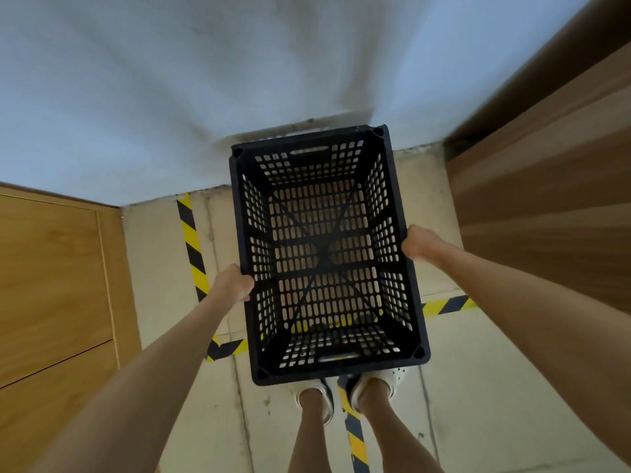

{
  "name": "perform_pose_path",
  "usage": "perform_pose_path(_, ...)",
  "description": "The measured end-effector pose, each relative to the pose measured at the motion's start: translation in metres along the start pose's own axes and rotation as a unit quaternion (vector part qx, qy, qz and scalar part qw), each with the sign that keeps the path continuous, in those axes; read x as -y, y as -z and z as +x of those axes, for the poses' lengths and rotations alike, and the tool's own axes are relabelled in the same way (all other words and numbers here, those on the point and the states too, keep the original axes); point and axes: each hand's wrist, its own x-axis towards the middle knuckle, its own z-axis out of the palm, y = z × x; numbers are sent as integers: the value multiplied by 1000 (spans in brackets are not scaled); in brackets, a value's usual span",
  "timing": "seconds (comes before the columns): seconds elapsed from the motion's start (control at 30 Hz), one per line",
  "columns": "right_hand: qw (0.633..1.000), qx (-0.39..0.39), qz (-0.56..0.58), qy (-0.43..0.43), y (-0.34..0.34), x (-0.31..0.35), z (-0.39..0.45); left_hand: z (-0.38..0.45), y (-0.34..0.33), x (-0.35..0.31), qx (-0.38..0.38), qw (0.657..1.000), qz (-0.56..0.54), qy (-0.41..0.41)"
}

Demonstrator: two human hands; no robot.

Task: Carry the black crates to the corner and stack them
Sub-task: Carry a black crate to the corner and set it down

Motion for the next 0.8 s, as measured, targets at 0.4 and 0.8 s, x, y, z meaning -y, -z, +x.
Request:
perform_pose_path(0.4,999,40,13,-15,-20,-6,52,49,-29,-10,-12,999,35,-6)
perform_pose_path(0.8,984,44,-170,33,-2,13,36,34,-20,-29,17,997,75,-22)
